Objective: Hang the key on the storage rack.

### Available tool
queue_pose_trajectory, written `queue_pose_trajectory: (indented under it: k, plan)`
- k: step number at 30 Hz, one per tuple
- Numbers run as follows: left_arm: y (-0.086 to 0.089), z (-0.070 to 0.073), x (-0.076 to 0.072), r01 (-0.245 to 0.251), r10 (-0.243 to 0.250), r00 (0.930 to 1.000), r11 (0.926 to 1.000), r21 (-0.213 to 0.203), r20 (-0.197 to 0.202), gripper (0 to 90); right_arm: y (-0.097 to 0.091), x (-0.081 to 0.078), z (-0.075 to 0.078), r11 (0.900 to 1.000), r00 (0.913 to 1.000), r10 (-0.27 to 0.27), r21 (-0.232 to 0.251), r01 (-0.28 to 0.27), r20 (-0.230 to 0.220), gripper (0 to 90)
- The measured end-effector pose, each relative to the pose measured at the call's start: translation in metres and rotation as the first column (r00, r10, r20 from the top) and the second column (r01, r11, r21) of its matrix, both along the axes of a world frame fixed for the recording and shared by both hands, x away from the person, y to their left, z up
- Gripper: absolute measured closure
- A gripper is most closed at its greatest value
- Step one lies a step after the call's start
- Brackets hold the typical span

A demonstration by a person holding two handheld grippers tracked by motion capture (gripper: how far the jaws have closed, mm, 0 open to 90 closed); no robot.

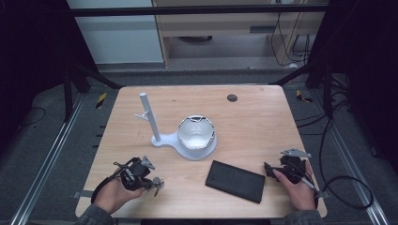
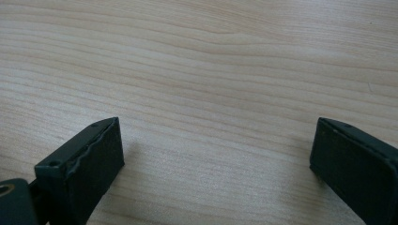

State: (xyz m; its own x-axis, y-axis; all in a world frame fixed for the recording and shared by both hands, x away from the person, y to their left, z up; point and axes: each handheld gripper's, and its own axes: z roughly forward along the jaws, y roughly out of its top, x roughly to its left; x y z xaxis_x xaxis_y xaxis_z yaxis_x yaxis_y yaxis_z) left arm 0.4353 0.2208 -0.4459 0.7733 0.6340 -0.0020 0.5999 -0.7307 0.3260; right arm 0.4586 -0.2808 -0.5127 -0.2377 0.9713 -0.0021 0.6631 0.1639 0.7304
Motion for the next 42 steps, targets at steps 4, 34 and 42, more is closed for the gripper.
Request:
queue_pose_trajectory:
  k: [4,34,42]
  plan:
    - [0.001,0.004,0.000,0.007,-0.007,1.0000,1.0000,0.007,0.001,83.2,0.000,0.000,0.000,1.0000,1.0000,0.000,0.003,0.000,0.000,3.1]
    - [0.015,0.088,0.008,0.021,-0.023,0.9955,0.9996,0.017,0.092,83.4,0.001,0.000,0.000,1.0000,1.0000,0.000,0.006,0.000,-0.001,3.0]
    - [0.024,0.115,0.015,0.000,0.000,0.9923,1.0000,0.000,0.124,83.3,0.001,0.000,0.000,1.0000,1.0000,0.002,0.004,-0.002,-0.001,3.0]
